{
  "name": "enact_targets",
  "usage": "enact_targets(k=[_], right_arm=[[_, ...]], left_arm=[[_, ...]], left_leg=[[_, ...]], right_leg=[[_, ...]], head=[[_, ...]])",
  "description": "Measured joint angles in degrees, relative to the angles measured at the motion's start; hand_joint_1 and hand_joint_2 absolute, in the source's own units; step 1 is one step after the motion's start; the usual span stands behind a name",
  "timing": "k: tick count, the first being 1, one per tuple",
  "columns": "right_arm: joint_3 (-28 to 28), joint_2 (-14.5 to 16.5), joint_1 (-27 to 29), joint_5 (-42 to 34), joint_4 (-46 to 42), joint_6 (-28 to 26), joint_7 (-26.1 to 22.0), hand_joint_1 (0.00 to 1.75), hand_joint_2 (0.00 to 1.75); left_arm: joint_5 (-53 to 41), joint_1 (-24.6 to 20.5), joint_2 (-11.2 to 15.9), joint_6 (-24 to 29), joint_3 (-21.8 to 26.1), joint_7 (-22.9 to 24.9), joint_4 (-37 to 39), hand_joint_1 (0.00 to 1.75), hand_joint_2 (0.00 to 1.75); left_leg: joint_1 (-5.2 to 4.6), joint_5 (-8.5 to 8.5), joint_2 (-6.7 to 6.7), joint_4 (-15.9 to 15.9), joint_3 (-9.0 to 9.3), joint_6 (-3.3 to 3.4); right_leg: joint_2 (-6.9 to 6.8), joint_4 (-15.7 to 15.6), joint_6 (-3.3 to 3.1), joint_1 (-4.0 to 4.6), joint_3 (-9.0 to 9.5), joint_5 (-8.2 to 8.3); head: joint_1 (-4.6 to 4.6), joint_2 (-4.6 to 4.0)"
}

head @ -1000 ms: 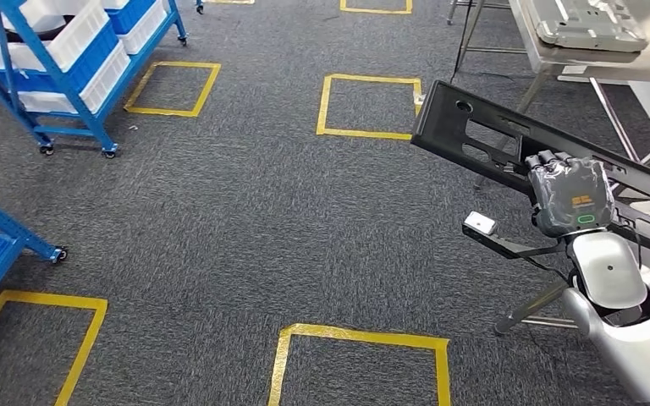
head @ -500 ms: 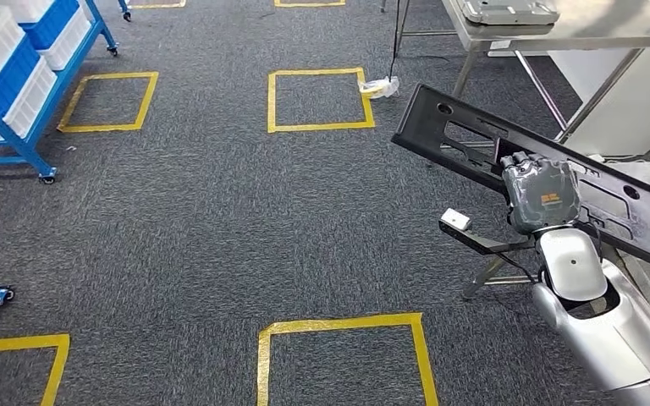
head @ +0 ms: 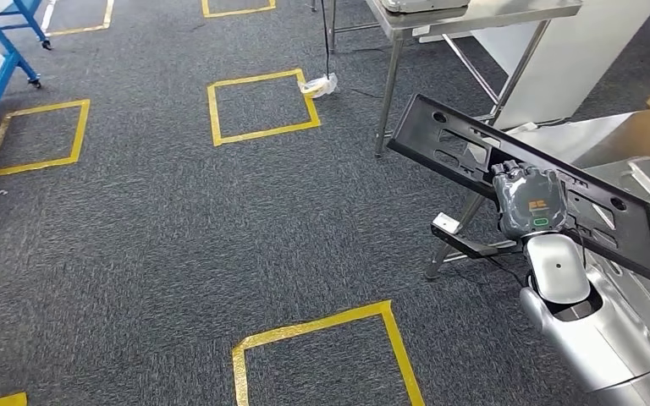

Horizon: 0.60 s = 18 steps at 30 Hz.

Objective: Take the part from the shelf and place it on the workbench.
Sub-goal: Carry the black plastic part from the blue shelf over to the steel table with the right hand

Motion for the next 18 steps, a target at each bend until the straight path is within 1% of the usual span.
enact_targets(k=[1, 2, 3, 4, 5, 6, 7, 8, 9, 10, 11, 12, 13, 14, 15, 16, 17, 18], right_arm=[[-0.07, -0.03, -0.03, 0.04, -0.01, 0.01, 0.01, 1.75, 1.75], [-0.22, -0.14, -0.02, 0.06, -0.02, 0.03, 0.01, 1.75, 1.75], [-0.49, -0.44, 0.02, 0.02, -0.09, 0.08, 0.00, 1.75, 1.75], [-0.90, -0.96, 0.10, -0.11, -0.24, 0.18, -0.01, 1.75, 1.75], [-1.50, -1.64, 0.12, -0.33, -0.49, 0.33, -0.05, 1.75, 1.75], [-2.18, -2.33, 0.03, -0.60, -0.81, 0.54, -0.18, 1.75, 1.75], [-2.88, -2.95, -0.11, -0.86, -1.18, 0.76, -0.32, 1.75, 1.75], [-3.53, -3.53, -0.23, -1.08, -1.55, 0.98, -0.50, 1.75, 1.75], [-4.06, -4.11, -0.23, -1.33, -1.89, 1.19, -0.73, 1.75, 1.75], [-4.48, -4.77, -0.08, -1.57, -2.18, 1.36, -0.90, 1.75, 1.75], [-4.83, -5.51, 0.11, -1.85, -2.40, 1.50, -1.06, 1.75, 1.75], [-5.18, -6.27, 0.27, -2.22, -2.62, 1.63, -1.17, 1.75, 1.75], [-5.57, -7.08, 0.35, -2.65, -2.89, 1.79, -1.25, 1.75, 1.75], [-6.07, -8.01, 0.38, -3.22, -3.26, 1.99, -1.40, 1.75, 1.75], [-6.67, -8.97, 0.38, -3.90, -3.69, 2.24, -1.63, 1.75, 1.75], [-7.38, -9.97, 0.39, -4.61, -4.05, 2.53, -1.95, 1.75, 1.75], [-8.19, -11.00, 0.41, -5.27, -4.29, 2.84, -2.33, 1.75, 1.75], [-8.99, -11.94, 0.45, -5.76, -4.40, 3.14, -2.66, 1.75, 1.75]], left_arm=[[-0.02, 0.03, 0.16, 0.12, 0.02, -0.04, 0.13, 0.00, 1.75], [-0.04, 0.03, 0.29, 0.24, 0.03, -0.10, 0.24, 0.00, 1.75], [-0.06, 0.01, 0.39, 0.35, 0.04, -0.19, 0.31, 0.00, 1.75], [-0.09, -0.05, 0.47, 0.40, 0.03, -0.31, 0.36, 0.00, 1.75], [-0.12, -0.07, 0.50, 0.37, 0.01, -0.45, 0.38, 0.00, 1.75], [-0.15, 0.00, 0.52, 0.25, 0.00, -0.60, 0.39, 0.00, 1.75], [-0.17, 0.11, 0.51, 0.02, -0.02, -0.74, 0.40, 0.00, 1.75], [-0.18, 0.28, 0.49, -0.23, -0.03, -0.85, 0.40, 0.00, 1.75], [-0.18, 0.44, 0.46, -0.48, -0.03, -0.95, 0.39, 0.00, 1.75], [-0.18, 0.53, 0.40, -0.73, -0.04, -1.05, 0.38, 0.00, 1.75], [-0.18, 0.59, 0.31, -0.95, -0.05, -1.14, 0.35, 0.00, 1.75], [-0.18, 0.61, 0.18, -1.23, -0.08, -1.25, 0.29, 0.00, 1.75], [-0.18, 0.61, -0.07, -1.60, -0.13, -1.39, 0.14, 0.00, 1.75], [-0.18, 0.63, -0.35, -2.11, -0.22, -1.58, -0.19, 0.00, 1.75], [-0.18, 0.66, -0.73, -2.74, -0.32, -1.79, -0.69, 0.00, 1.75], [-0.18, 0.71, -1.15, -3.44, -0.41, -2.00, -1.37, 0.00, 1.75], [-0.19, 0.76, -1.57, -4.18, -0.48, -2.17, -2.18, 0.00, 1.75], [-0.19, 0.80, -2.03, -4.83, -0.51, -2.28, -2.98, 0.00, 1.75]], left_leg=[[0.05, 0.62, -1.06, -2.15, 0.93, 0.11], [0.04, 0.57, -1.55, -3.02, 1.32, 0.22], [-0.04, 0.57, -1.05, -3.36, 1.49, 0.39], [-0.11, 0.79, -0.41, -3.59, 1.56, 0.76], [-0.14, 1.04, 0.23, -4.01, 1.70, 1.17], [-0.15, 1.28, 0.97, -4.44, 1.85, 1.60], [-0.15, 1.42, 1.74, -4.75, 1.96, 1.94], [-0.25, 1.42, 2.48, -4.83, 2.01, 2.12], [-0.31, 1.37, 3.28, -4.82, 2.01, 2.24], [-0.36, 1.29, 4.02, -4.79, 2.00, 2.28], [-0.37, 1.21, 4.78, -4.76, 2.01, 2.28], [-0.37, 1.09, 5.53, -4.69, 2.05, 2.23], [-0.37, 0.92, 6.24, -4.57, 2.11, 2.15], [-0.43, 0.71, 6.91, -4.43, 2.21, 2.00], [-0.58, 0.47, 7.48, -4.25, 2.32, 1.78], [-0.74, 0.26, 8.00, -4.13, 2.42, 1.53], [-0.88, 0.08, 8.51, -4.07, 2.53, 1.27], [-0.98, -0.05, 9.09, -4.08, 2.67, 1.05]], right_leg=[[0.73, 0.13, 0.29, -0.07, -0.27, 0.05], [1.42, 0.18, 0.67, -0.18, -0.57, 0.16], [2.12, 0.12, 1.12, -0.35, -0.85, 0.35], [2.27, 0.13, 1.51, -0.54, -1.04, 0.37], [1.39, 0.57, 1.79, -0.55, -1.31, 0.01], [-0.16, 1.94, 2.05, -0.47, -1.96, -0.95], [-2.09, 4.42, 2.24, -0.39, -3.06, -2.50], [-3.76, 7.79, 2.49, -0.29, -4.60, -4.31], [-4.58, 11.49, 2.76, -0.33, -6.32, -5.96], [-4.92, 14.30, 2.99, -0.42, -7.60, -6.87], [-5.12, 15.30, 3.18, -0.52, -8.02, -6.76], [-5.40, 14.08, 3.30, -0.59, -7.33, -5.62], [-6.10, 10.76, 3.33, -0.60, -5.52, -3.78], [-7.62, 6.53, 3.25, -0.48, -3.31, -2.13], [-8.98, 2.98, 2.97, -0.21, -1.45, -0.91], [-9.91, 0.67, 2.58, 0.08, -0.27, -0.32], [-10.26, -0.24, 2.21, 0.35, 0.09, -0.29], [-9.57, -0.25, 1.85, 0.52, 0.02, -0.20]], head=[[0.01, 0.00], [0.02, 0.00], [0.02, 0.00], [0.00, 0.00], [0.04, 0.00], [0.13, 0.00], [0.23, 0.00], [0.33, 0.00], [0.38, 0.00], [0.40, 0.00], [0.39, 0.00], [0.40, 0.00], [0.40, 0.00], [0.41, 0.00], [0.39, 0.00], [0.39, 0.00], [0.38, 0.00], [0.37, 0.00]])
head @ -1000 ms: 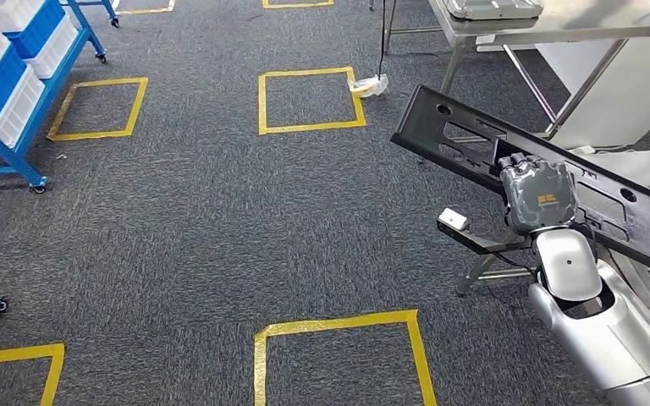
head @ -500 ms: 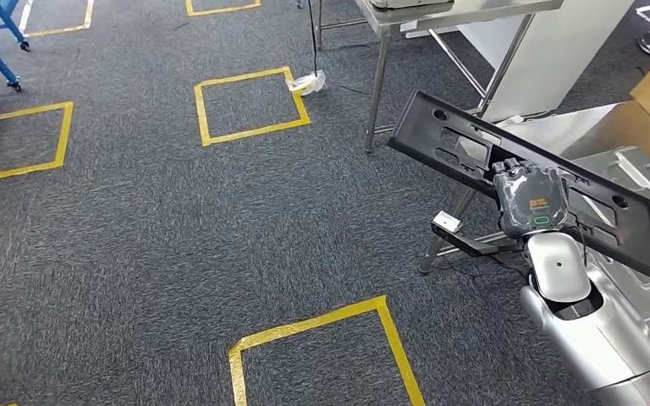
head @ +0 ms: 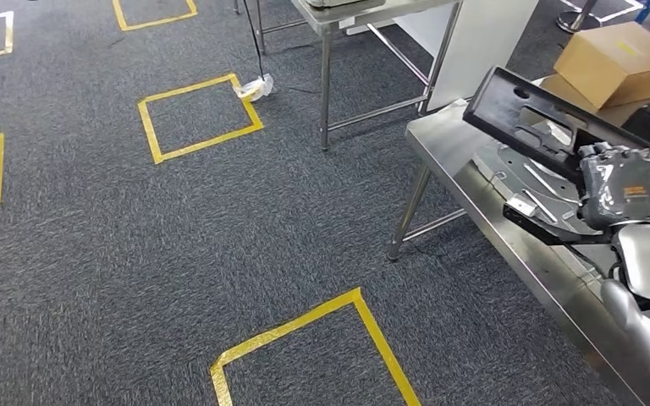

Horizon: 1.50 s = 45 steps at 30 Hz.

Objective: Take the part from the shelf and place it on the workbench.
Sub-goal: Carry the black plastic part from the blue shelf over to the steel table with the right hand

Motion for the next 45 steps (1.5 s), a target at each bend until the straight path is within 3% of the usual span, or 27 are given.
enact_targets(k=[1, 3, 5, 7, 8, 9, 10, 12, 14, 16, 18, 21, 22, 28, 31, 33, 35, 37, 38, 39, 40, 42, 44, 45], right_arm=[[-0.80, -0.90, 0.05, -0.32, -0.04, 0.24, -0.30, 1.75, 1.75], [-2.17, -2.13, -0.01, -0.53, -0.03, 0.54, -0.71, 1.75, 1.75], [-2.89, -2.56, -0.18, -0.53, 0.00, 0.73, -0.92, 1.75, 1.75], [-3.03, -2.61, -0.08, -0.51, 0.08, 0.92, -1.11, 1.75, 1.75], [-3.03, -2.63, 0.03, -0.51, 0.12, 0.98, -1.19, 1.75, 1.75], [-3.03, -2.67, 0.12, -0.51, 0.14, 1.02, -1.25, 1.75, 1.75], [-3.07, -2.74, 0.16, -0.50, 0.15, 1.02, -1.26, 1.75, 1.75], [-3.17, -2.84, 0.13, -0.27, 0.16, 1.10, -1.12, 1.75, 1.75], [-3.21, -2.86, 0.04, 0.18, 0.40, 1.32, -1.02, 1.75, 1.75], [-3.12, -2.86, -0.04, 0.55, 1.14, 1.49, -1.29, 1.75, 1.75], [-2.74, -2.53, -0.24, 0.91, 2.58, 1.53, -1.47, 1.75, 1.75], [-1.49, -0.06, -1.44, 1.49, 5.94, 1.43, -0.96, 1.75, 1.75], [-0.97, 1.02, -1.61, 1.67, 7.20, 1.34, -0.70, 1.75, 1.75], [1.43, 6.28, -1.37, 2.04, 13.67, 0.81, 0.10, 1.75, 1.75], [1.79, 7.57, -1.27, 1.89, 15.28, 0.71, 0.04, 1.75, 1.75], [1.92, 7.98, -1.20, 1.77, 15.87, 0.62, -0.07, 1.75, 1.75], [2.05, 8.24, -1.14, 1.76, 16.33, 0.53, -0.09, 1.75, 1.75], [2.17, 8.60, -0.99, 1.76, 16.88, 0.48, -0.09, 1.75, 1.75], [2.28, 8.76, -0.85, 1.74, 17.18, 0.51, -0.10, 1.75, 1.75], [2.40, 8.90, -0.70, 1.70, 17.47, 0.57, -0.13, 1.75, 1.75], [2.51, 9.00, -0.62, 1.64, 17.74, 0.65, -0.17, 1.75, 1.75], [2.59, 9.11, -0.65, 1.41, 18.16, 0.83, -0.25, 1.75, 1.75], [2.60, 9.20, -0.77, 1.13, 18.50, 0.98, -0.31, 1.75, 1.75], [2.61, 9.25, -0.80, 0.99, 18.64, 1.04, -0.36, 1.75, 1.75]], left_arm=[[-0.01, 0.02, -0.37, -0.55, -0.02, -0.08, -0.82, 0.00, 1.75], [-0.01, 0.09, -0.95, -1.32, -0.05, -0.18, -2.19, 0.00, 1.75], [-0.01, 0.20, -1.37, -1.72, -0.07, -0.24, -3.25, 0.00, 1.75], [-0.01, 0.27, -1.74, -1.91, -0.08, -0.24, -3.99, 0.00, 1.75], [-0.01, 0.28, -1.87, -1.99, -0.08, -0.23, -4.26, 0.00, 1.75], [-0.01, 0.28, -1.96, -2.06, -0.08, -0.22, -4.51, 0.00, 1.75], [-0.01, 0.27, -2.02, -2.12, -0.08, -0.22, -4.75, 0.00, 1.75], [-0.01, 0.29, -2.08, -2.25, -0.08, -0.19, -5.20, 0.00, 1.75], [-0.02, 0.24, -2.16, -2.44, -0.08, -0.03, -5.59, 0.00, 1.75], [-0.03, 0.05, -2.26, -2.55, -0.09, 0.29, -5.83, 0.00, 1.75], [-0.03, -0.10, -2.34, -2.47, -0.13, 0.78, -5.95, 0.00, 1.75], [-0.03, -0.04, -2.33, -2.33, -0.16, 1.60, -5.97, 0.00, 1.75], [-0.03, -0.07, -2.29, -2.30, -0.17, 1.78, -5.96, 0.00, 1.75], [-0.03, -0.33, -2.08, -2.19, -0.31, 1.96, -5.51, 0.00, 1.75], [-0.03, -0.29, -1.91, -2.39, -0.31, 1.96, -5.47, 0.00, 1.75], [-0.03, -0.33, -1.91, -2.62, -0.30, 1.96, -5.46, 0.00, 1.75], [-0.03, -0.29, -1.96, -2.72, -0.24, 1.96, -5.45, 0.00, 1.75], [-0.03, -0.20, -1.96, -2.80, -0.09, 1.96, -5.45, 0.00, 1.75], [-0.03, -0.16, -1.96, -2.90, 0.00, 1.96, -5.45, 0.00, 1.75], [-0.03, -0.13, -1.97, -3.10, 0.08, 1.96, -5.45, 0.00, 1.75], [-0.03, -0.12, -1.98, -3.35, 0.15, 1.96, -5.45, 0.00, 1.75], [-0.03, -0.13, -1.97, -3.85, 0.23, 1.86, -5.51, 0.00, 1.75], [-0.03, -0.14, -1.96, -4.14, 0.32, 1.73, -5.76, 0.00, 1.75], [-0.03, -0.12, -1.95, -4.28, 0.37, 1.68, -5.90, 0.00, 1.75]], left_leg=[[-0.01, -0.21, 0.33, 0.01, 0.13, -0.29], [0.18, -1.57, -1.29, 1.57, -0.18, -0.83], [0.50, -4.90, -4.21, 7.44, -2.63, -1.13], [0.61, -7.81, -5.23, 14.89, -6.27, -1.22], [0.61, -7.87, -5.36, 16.67, -7.34, -1.21], [0.61, -6.78, -5.46, 16.26, -7.42, -1.12], [0.61, -4.77, -5.74, 13.66, -6.46, -0.95], [0.69, -0.77, -7.66, 5.78, -3.24, -0.39], [0.71, 0.62, -9.15, 1.24, -1.41, 0.02], [0.58, 0.68, -8.78, 0.55, -1.13, 0.40], [0.55, 1.11, -8.29, -0.19, -0.86, 0.74], [0.35, 1.24, -7.98, -0.30, -1.03, 0.33], [0.33, 1.32, -7.80, -0.12, -1.06, 0.36], [0.25, 1.48, -7.81, 0.11, -1.33, 0.58], [0.03, 1.61, -7.77, 0.09, -1.41, 1.06], [0.42, 2.16, -7.39, -0.91, -0.97, 1.57], [0.81, 2.66, -6.90, -1.82, -0.53, 1.88], [0.85, 2.67, -6.54, -1.91, -0.48, 1.85], [0.90, 2.57, -6.39, -1.85, -0.49, 1.71], [0.99, 2.42, -6.26, -1.74, -0.48, 1.48], [1.17, 2.20, -6.17, -1.51, -0.48, 1.15], [1.51, 1.52, -6.08, -0.75, -0.54, 0.19], [1.51, 0.84, -6.06, 0.08, -0.66, -0.83], [1.44, 0.66, -6.06, 0.19, -0.67, -1.22]], right_leg=[[0.76, -0.14, -0.33, -0.18, 0.03, 0.11], [2.09, -0.59, -0.98, -0.56, 0.23, 0.43], [3.45, -0.80, -1.51, -0.71, 0.36, 0.61], [5.05, -0.67, -1.71, -0.64, 0.30, 0.63], [5.88, -0.55, -1.74, -0.60, 0.27, 0.61], [6.70, -0.42, -1.74, -0.58, 0.25, 0.59], [7.49, -0.30, -1.73, -0.58, 0.24, 0.56], [8.84, 0.02, -1.59, -0.54, 0.12, 0.48], [9.94, 0.17, -1.08, -0.61, -0.19, 0.52], [10.79, -0.05, -0.22, -0.82, -0.38, 0.76], [9.49, 0.21, 0.28, -0.80, -0.41, 0.49], [6.91, -0.38, -0.78, -0.52, 0.01, 0.86], [6.95, -0.77, -1.00, -0.54, 0.05, 1.25], [6.81, -0.84, -0.39, -0.60, -0.18, 1.42], [6.94, -1.33, 0.42, -0.83, -0.15, 1.73], [6.56, -0.85, 0.81, -0.87, -0.37, 1.27], [5.42, 3.57, 0.88, -0.88, -2.35, -1.47], [4.71, 10.94, 1.19, -1.18, -5.90, -4.86], [4.59, 13.45, 1.39, -1.45, -7.15, -5.53], [4.48, 14.11, 1.61, -1.74, -7.51, -5.18], [4.30, 12.39, 1.89, -2.06, -6.67, -3.78], [3.83, 5.13, 2.61, -2.59, -2.91, -0.49], [3.93, 0.72, 2.37, -2.52, -0.68, 0.49], [4.15, 0.71, 1.88, -2.27, -0.66, 0.07]], head=[[-0.01, 0.00], [-0.03, 0.00], [-0.05, 0.00], [-0.06, 0.00], [-0.06, 0.00], [-0.05, 0.00], [-0.05, 0.00], [-0.05, 0.00], [-0.04, 0.00], [-0.04, 0.00], [0.12, 0.00], [0.54, 0.00], [0.51, 0.00], [0.49, 0.00], [0.47, 0.00], [0.49, 0.00], [0.59, 0.00], [0.66, 0.00], [0.66, 0.00], [0.65, 0.00], [0.66, 0.00], [0.68, 0.00], [0.65, 0.00], [0.63, 0.00]])
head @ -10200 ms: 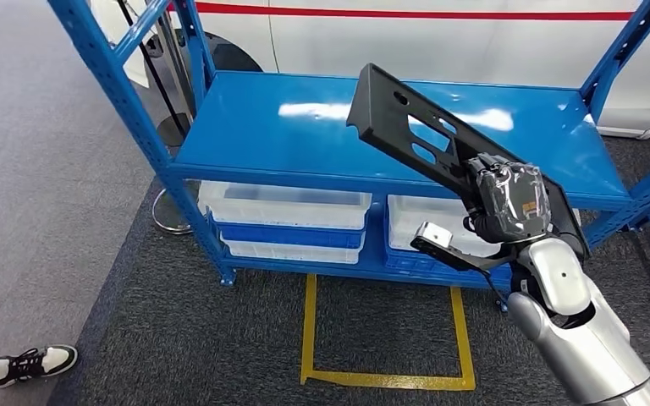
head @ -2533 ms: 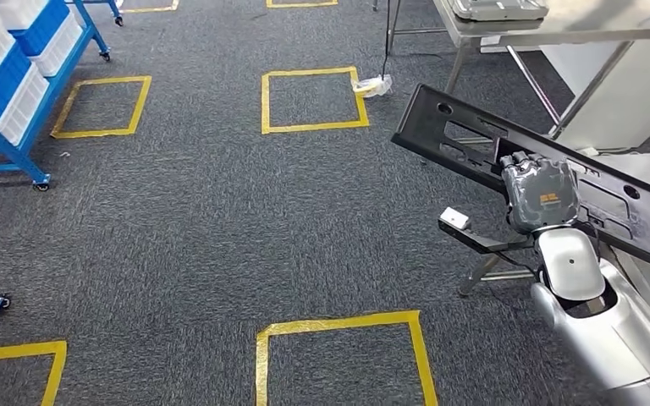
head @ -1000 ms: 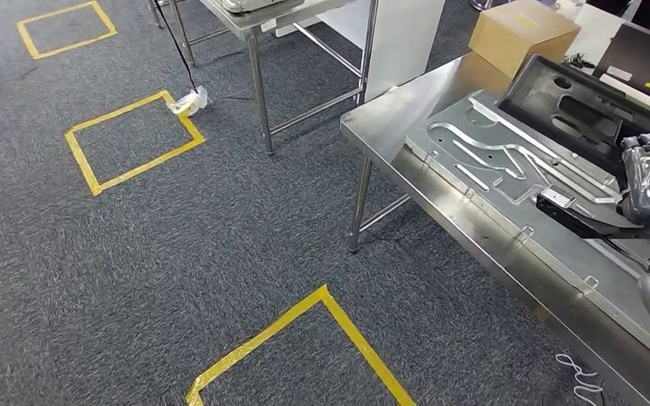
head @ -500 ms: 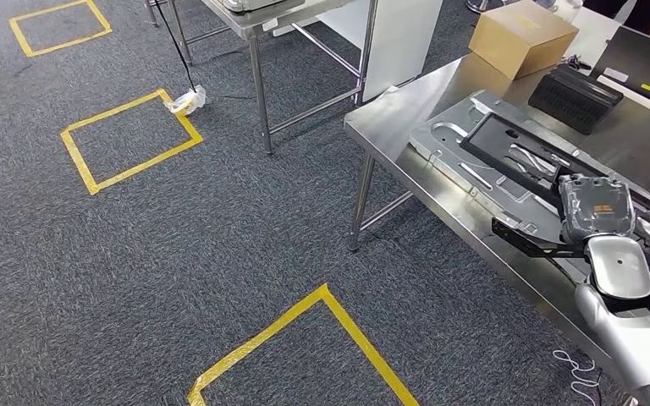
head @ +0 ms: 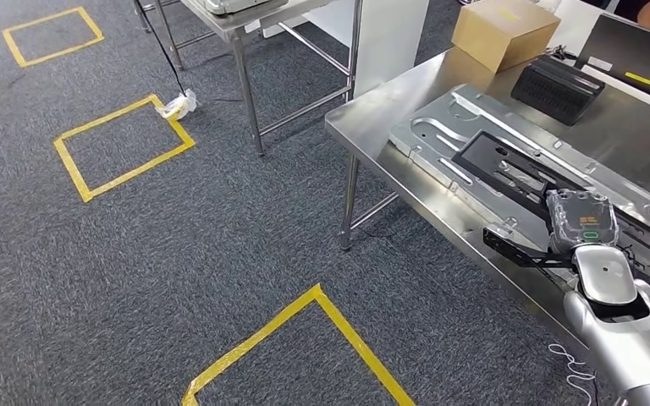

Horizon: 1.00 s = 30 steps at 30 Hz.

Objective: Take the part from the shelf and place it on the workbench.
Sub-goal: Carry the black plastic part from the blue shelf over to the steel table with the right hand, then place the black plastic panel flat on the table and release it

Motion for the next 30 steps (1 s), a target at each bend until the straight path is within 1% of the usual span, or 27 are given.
enact_targets(k=[2, 3, 4, 5, 7, 8, 9, 10, 11, 12, 13, 14, 15, 17, 18, 19, 20, 21, 22, 23, 24, 25, 26, 27, 28, 29, 30], right_arm=[[0.02, 0.07, -0.10, -0.15, 0.18, 0.10, -0.07, 1.75, 1.75], [0.02, 0.08, -0.21, -0.20, 0.21, 0.14, -0.09, 1.75, 1.75], [0.02, 0.09, -0.37, -0.21, 0.22, 0.16, -0.09, 1.75, 1.75], [0.02, 0.09, -0.50, -0.21, 0.22, 0.18, -0.08, 1.75, 1.75], [0.02, 0.10, -0.61, -0.20, 0.24, 0.21, -0.11, 1.75, 1.75], [0.02, 0.10, -0.59, -0.20, 0.25, 0.23, -0.14, 1.75, 1.75], [0.02, 0.11, -0.58, -0.21, 0.27, 0.25, -0.18, 1.75, 1.75], [0.02, 0.11, -0.59, -0.21, 0.28, 0.27, -0.20, 1.75, 1.75], [0.02, 0.12, -0.62, -0.21, 0.29, 0.28, -0.21, 1.75, 1.75], [0.02, 0.13, -0.66, -0.21, 0.30, 0.28, -0.21, 1.75, 1.75], [0.02, 0.14, -0.69, -0.21, 0.30, 0.29, -0.21, 1.75, 1.75], [0.02, 0.15, -0.70, -0.24, 0.33, 0.31, -0.21, 1.75, 1.75], [0.03, 0.18, -0.68, -0.28, 0.38, 0.35, -0.24, 1.75, 1.75], [0.07, 0.19, -0.69, -0.38, 0.48, 0.43, -0.33, 1.75, 1.75], [0.08, 0.15, -0.73, -0.40, 0.51, 0.45, -0.39, 1.75, 1.75], [0.09, 0.08, -0.89, -0.42, 0.51, 0.46, -0.42, 1.75, 1.75], [0.09, 0.01, -1.08, -0.43, 0.52, 0.47, -0.43, 1.75, 1.75], [0.10, -0.05, -1.21, -0.43, 0.55, 0.50, -0.43, 1.75, 1.75], [0.11, -0.08, -1.29, -0.44, 0.60, 0.55, -0.43, 1.75, 1.75], [0.15, -0.08, -1.23, -0.44, 0.68, 0.60, -0.43, 1.75, 1.75], [0.20, -0.08, -1.09, -0.44, 0.78, 0.66, -0.45, 1.75, 1.75], [0.26, -0.08, -0.97, -0.44, 0.87, 0.71, -0.46, 1.75, 1.75], [0.31, -0.08, -0.92, -0.44, 0.95, 0.73, -0.46, 1.75, 1.75], [0.34, -0.08, -0.95, -0.44, 0.98, 0.75, -0.46, 1.75, 1.75], [0.36, -0.06, -1.04, -0.43, 1.01, 0.78, -0.46, 1.75, 1.75], [0.38, -0.04, -1.14, -0.43, 1.02, 0.79, -0.46, 1.75, 1.75], [0.40, -0.02, -1.18, -0.43, 1.03, 0.82, -0.46, 1.75, 1.75]], left_arm=[[0.00, 0.04, -0.10, -0.33, 0.08, -0.15, -0.20, 0.00, 1.75], [0.00, 0.04, -0.20, -0.46, 0.10, -0.25, -0.32, 0.00, 1.75], [0.00, 0.02, -0.33, -0.57, 0.10, -0.37, -0.47, 0.00, 1.75], [0.00, 0.00, -0.47, -0.61, 0.10, -0.46, -0.60, 0.00, 1.75], [0.00, 0.00, -0.62, -0.63, 0.10, -0.55, -0.79, 0.00, 1.75], [0.00, 0.03, -0.63, -0.63, 0.10, -0.55, -0.86, 0.00, 1.75], [0.00, 0.06, -0.64, -0.63, 0.10, -0.55, -0.94, 0.00, 1.75], [0.00, 0.08, -0.66, -0.63, 0.11, -0.55, -1.01, 0.00, 1.75], [0.00, 0.10, -0.66, -0.63, 0.11, -0.55, -1.08, 0.00, 1.75], [0.00, 0.10, -0.67, -0.64, 0.12, -0.56, -1.19, 0.00, 1.75], [0.00, 0.09, -0.69, -0.67, 0.12, -0.56, -1.34, 0.00, 1.75], [0.00, 0.11, -0.71, -0.73, 0.13, -0.57, -1.52, 0.00, 1.75], [0.00, 0.14, -0.74, -0.82, 0.15, -0.58, -1.70, 0.00, 1.75], [0.00, 0.17, -0.84, -1.06, 0.17, -0.61, -1.97, 0.00, 1.75], [0.00, 0.15, -0.95, -1.16, 0.17, -0.62, -2.05, 0.00, 1.75], [0.00, 0.12, -1.05, -1.23, 0.16, -0.63, -2.15, 0.00, 1.75], [0.00, 0.11, -1.16, -1.27, 0.16, -0.64, -2.25, 0.00, 1.75], [0.00, 0.10, -1.25, -1.32, 0.16, -0.65, -2.33, 0.00, 1.75], [0.00, 0.11, -1.33, -1.34, 0.16, -0.66, -2.40, 0.00, 1.75], [0.00, 0.10, -1.43, -1.37, 0.16, -0.66, -2.43, 0.00, 1.75], [0.00, 0.10, -1.53, -1.40, 0.16, -0.66, -2.44, 0.00, 1.75], [0.00, 0.11, -1.63, -1.40, 0.16, -0.66, -2.44, 0.00, 1.75], [0.00, 0.12, -1.70, -1.41, 0.16, -0.66, -2.44, 0.00, 1.75], [0.00, 0.13, -1.74, -1.41, 0.17, -0.66, -2.44, 0.00, 1.75], [0.00, 0.12, -1.76, -1.41, 0.17, -0.66, -2.50, 0.00, 1.75], [0.00, 0.09, -1.78, -1.41, 0.17, -0.66, -2.57, 0.00, 1.75], [0.00, 0.08, -1.79, -1.41, 0.17, -0.66, -2.64, 0.00, 1.75]], left_leg=[[0.11, -0.27, 0.04, 0.06, 0.10, -0.61], [0.23, -0.74, 0.07, 0.57, -0.04, -0.86], [0.32, -1.73, 0.09, 2.10, -0.66, -1.04], [0.35, -3.23, 0.10, 4.82, -1.90, -1.14], [0.24, -6.67, 0.11, 12.93, -6.04, -0.98], [0.11, -7.49, 0.11, 16.18, -7.93, -0.77], [-0.08, -7.25, 0.09, 17.63, -9.02, -0.42], [-0.37, -5.82, 0.07, 16.61, -8.92, 0.09], [-0.75, -3.56, 0.03, 13.41, -7.74, 0.76], [-1.22, -1.34, -0.05, 9.16, -6.05, 1.58], [-1.59, 0.32, -0.02, 5.36, -4.37, 2.24], [-1.88, 1.25, 0.01, 2.69, -3.13, 2.67], [-2.07, 1.43, 0.06, 1.40, -2.49, 2.89], [-2.10, 1.48, 0.17, 0.62, -2.02, 2.86], [-1.96, 1.72, 0.24, -0.08, -1.69, 2.83], [-1.78, 2.01, 0.31, -0.92, -1.25, 2.82], [-1.60, 2.32, 0.39, -1.73, -0.80, 2.81], [-1.49, 2.48, 0.44, -2.20, -0.47, 2.80], [-1.46, 2.49, 0.46, -2.41, -0.27, 2.84], [-1.41, 2.40, 0.47, -2.39, -0.16, 2.82], [-1.31, 2.23, 0.47, -2.29, -0.05, 2.72], [-1.15, 1.99, 0.46, -2.11, 0.07, 2.53], [-0.92, 1.66, 0.45, -1.80, 0.21, 2.26], [-0.67, 1.21, 0.44, -1.34, 0.32, 1.91], [-0.55, 0.72, 0.41, -0.77, 0.31, 1.47], [-0.51, 0.31, 0.39, -0.28, 0.24, 1.06], [-0.55, 0.01, 0.38, 0.08, 0.17, 0.69]], right_leg=[[0.20, 0.19, -1.22, 0.17, -0.09, -0.12], [0.23, 0.26, -1.74, 0.24, -0.03, -0.21], [0.25, 0.25, -2.24, 0.31, 0.08, -0.29], [0.25, 0.22, -2.66, 0.43, 0.25, -0.38], [0.26, 0.27, -3.20, 0.94, 0.46, -0.65], [0.28, 0.29, -3.40, 1.26, 0.54, -0.78], [0.32, 0.32, -3.59, 1.58, 0.66, -0.90], [0.39, 0.33, -3.75, 1.86, 0.81, -1.02], [0.47, 0.33, -3.90, 2.10, 0.99, -1.14], [0.55, 0.31, -4.02, 2.23, 1.16, -1.24], [0.64, 0.29, -4.04, 2.39, 1.27, -1.33], [0.71, 0.23, -3.96, 2.41, 1.33, -1.39], [0.76, 0.16, -3.80, 2.36, 1.36, -1.42], [0.82, -0.20, -3.28, 2.30, 1.51, -1.40], [0.73, -0.15, -3.02, 2.32, 1.56, -1.57], [0.61, 0.57, -2.74, 2.42, 1.26, -2.16], [0.50, 2.36, -2.46, 2.51, 0.45, -3.27], [0.37, 5.41, -2.24, 2.43, -1.01, -4.85], [0.34, 9.23, -1.98, 2.30, -2.97, -6.51], [0.32, 12.69, -1.70, 2.03, -4.83, -7.59], [0.27, 14.73, -1.38, 1.68, -6.10, -7.72], [0.19, 14.61, -1.01, 1.31, -6.35, -6.69], [0.07, 12.07, -0.61, 0.93, -5.37, -4.61], [-0.15, 8.02, -0.16, 0.55, -3.65, -2.32], [-0.29, 4.29, 0.16, 0.49, -1.92, -0.78], [-0.34, 1.58, 0.03, 0.45, -0.63, 0.07], [-0.32, 0.29, -0.27, 0.55, -0.02, 0.11]], head=[[-0.07, 0.00], [-0.08, 0.00], [-0.10, 0.00], [-0.12, 0.00], [-0.14, 0.00], [-0.14, 0.00], [-0.13, 0.00], [-0.13, 0.00], [-0.12, 0.00], [-0.11, 0.00], [-0.09, 0.00], [-0.10, 0.00], [-0.08, 0.00], [-0.10, 0.00], [-0.08, 0.00], [-0.02, 0.00], [0.03, 0.00], [0.08, 0.00], [0.12, 0.00], [0.11, 0.00], [0.12, 0.00], [0.12, 0.00], [0.13, 0.00], [0.13, 0.00], [0.23, 0.00], [0.31, 0.00], [0.36, 0.00]])
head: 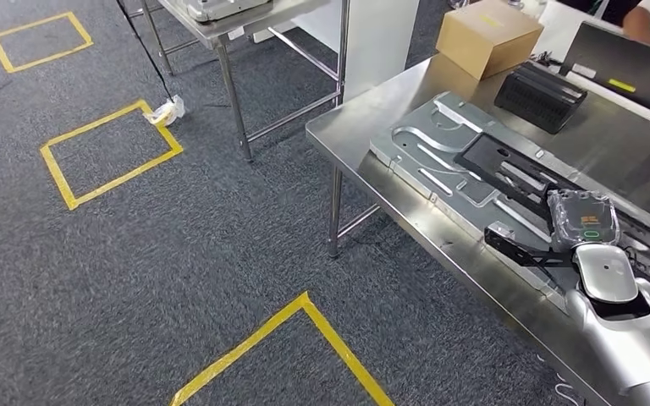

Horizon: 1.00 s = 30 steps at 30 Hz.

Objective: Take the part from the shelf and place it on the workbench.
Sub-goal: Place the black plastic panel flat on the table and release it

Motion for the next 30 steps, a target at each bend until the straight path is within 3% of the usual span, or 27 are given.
enact_targets(k=[3, 5, 8, 9, 10, 11, 13, 15, 20, 30], right_arm=[[0.08, 0.06, -0.02, -0.01, 0.02, 0.09, -0.04, 1.75, 1.75], [0.10, 0.09, -0.25, -0.01, 0.01, 0.12, -0.05, 1.75, 1.75], [0.18, 0.25, -0.46, -0.01, 0.27, 0.14, -0.05, 1.75, 1.75], [0.25, 0.31, -0.46, -0.03, 0.44, 0.14, -0.05, 1.75, 1.75], [0.34, 0.35, -0.46, -0.06, 0.63, 0.14, -0.05, 1.75, 1.75], [0.42, 0.37, -0.46, -0.13, 0.82, 0.13, -0.05, 1.75, 1.75], [0.49, 0.39, -0.46, -0.34, 1.17, 0.08, -0.05, 1.75, 1.75], [0.50, 0.43, -0.50, -0.51, 1.52, 0.00, -0.03, 1.75, 1.75], [0.58, 0.85, -0.29, -0.69, 3.21, -0.46, 0.03, 1.75, 1.75], [0.58, 1.34, -0.27, -0.70, 5.26, -0.80, 0.03, 1.75, 1.75]], left_arm=[[0.01, -0.01, -0.07, -0.02, 0.00, 0.01, -0.10, 0.00, 1.75], [0.01, -0.04, -0.08, -0.06, 0.00, 0.02, -0.15, 0.00, 1.75], [0.04, -0.04, -0.12, -0.14, 0.01, 0.04, -0.22, 0.00, 1.75], [0.05, -0.02, -0.15, -0.14, 0.01, 0.07, -0.23, 0.00, 1.75], [0.07, 0.01, -0.17, -0.13, 0.02, 0.09, -0.23, 0.00, 1.75], [0.11, 0.03, -0.19, -0.10, 0.02, 0.11, -0.23, 0.00, 1.75], [0.22, 0.00, -0.19, -0.03, 0.02, 0.14, -0.26, 0.00, 1.75], [0.36, -0.05, -0.20, 0.01, 0.02, 0.22, -0.29, 0.00, 1.75], [1.82, -0.02, -0.21, 0.21, 0.04, -0.03, -0.28, 0.00, 1.75], [4.85, -0.02, -0.11, -0.10, 0.04, 0.10, -0.24, 0.00, 1.75]], left_leg=[[-0.04, -0.51, 0.06, 0.26, 0.06, -0.81], [0.05, -2.17, 0.08, 2.83, -0.94, -1.30], [0.11, -6.30, 0.06, 13.08, -6.41, -1.51], [0.10, -6.60, 0.06, 15.49, -8.04, -1.43], [0.08, -5.87, 0.06, 16.03, -8.81, -1.25], [0.03, -4.18, 0.03, 14.50, -8.55, -0.96], [-0.25, 0.04, -0.13, 7.46, -5.74, -0.14], [-0.62, 1.92, -0.33, 2.04, -3.26, 0.44], [-0.82, 2.02, -0.54, 0.26, -2.52, -0.25], [-0.91, 1.88, -0.60, 0.32, -2.52, 0.22]], right_leg=[[0.27, -0.03, -1.63, 0.23, 0.19, -0.52], [0.28, -0.21, -2.53, 0.14, 0.62, -0.68], [0.27, -0.28, -3.28, 0.44, 1.05, -1.02], [0.30, -0.25, -3.41, 0.61, 1.14, -1.13], [0.35, -0.22, -3.52, 0.78, 1.25, -1.27], [0.42, -0.19, -3.56, 0.92, 1.43, -1.42], [0.54, -0.24, -3.52, 1.06, 1.92, -1.77], [0.66, -0.32, -3.16, 1.15, 2.13, -1.96], [0.54, -0.60, -2.86, 1.13, 2.23, -2.00], [0.51, -1.27, -2.28, 1.09, 2.56, -1.75]], head=[[-0.03, 0.00], [-0.14, 0.00], [-0.27, 0.00], [-0.27, 0.00], [-0.27, 0.00], [-0.27, 0.00], [-0.27, 0.00], [-0.26, 0.00], [-0.20, 0.00], [-0.19, 0.00]])
